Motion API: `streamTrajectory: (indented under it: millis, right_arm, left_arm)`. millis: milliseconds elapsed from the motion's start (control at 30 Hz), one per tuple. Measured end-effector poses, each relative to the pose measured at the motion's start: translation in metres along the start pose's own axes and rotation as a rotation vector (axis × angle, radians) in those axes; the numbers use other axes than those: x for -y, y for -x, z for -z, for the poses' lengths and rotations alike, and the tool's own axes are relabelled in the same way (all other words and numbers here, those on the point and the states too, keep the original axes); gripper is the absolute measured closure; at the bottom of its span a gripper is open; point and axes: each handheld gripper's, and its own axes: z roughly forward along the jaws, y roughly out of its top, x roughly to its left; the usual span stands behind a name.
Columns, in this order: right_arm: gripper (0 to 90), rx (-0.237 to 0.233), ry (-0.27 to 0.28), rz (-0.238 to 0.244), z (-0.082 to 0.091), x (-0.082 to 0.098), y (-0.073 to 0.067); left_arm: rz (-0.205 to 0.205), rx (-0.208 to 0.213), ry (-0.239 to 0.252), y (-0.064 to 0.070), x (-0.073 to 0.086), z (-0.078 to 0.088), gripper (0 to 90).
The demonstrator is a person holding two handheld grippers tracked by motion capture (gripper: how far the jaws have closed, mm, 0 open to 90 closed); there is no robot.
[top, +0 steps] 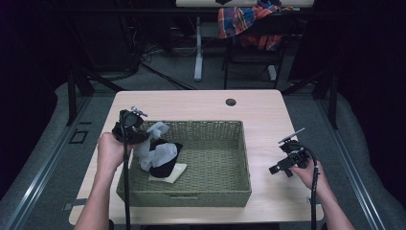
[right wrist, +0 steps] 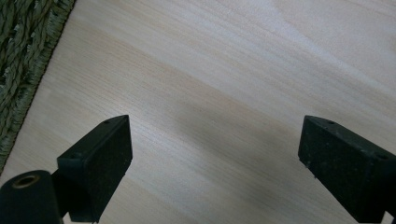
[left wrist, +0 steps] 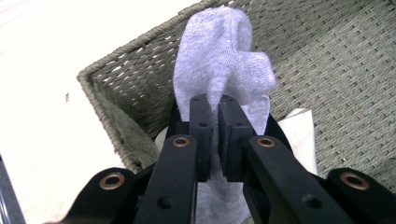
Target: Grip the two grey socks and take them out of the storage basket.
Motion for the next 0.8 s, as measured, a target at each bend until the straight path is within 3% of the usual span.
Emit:
streamTrajectory:
  millis: [367,700,800]
  right_arm:
    - [9.5,0.007,-0.002,0.001,0.0,0.0,0.0]
    - [9.5,0.005,-0.002,0.0,0.0,0.0,0.0]
    - [9.5,-0.002,0.021,-0.018,-0.002,0.001,-0.001]
  left_arm:
    - [0.019,-0.016,0.031,-0.005,0.001,0.016,85.8]
    - [0.031,-0.062,0.049,-0.012,0.005,0.029,85.8]
    - [0.038,-0.073,0.053,-0.016,0.007,0.032,85.8]
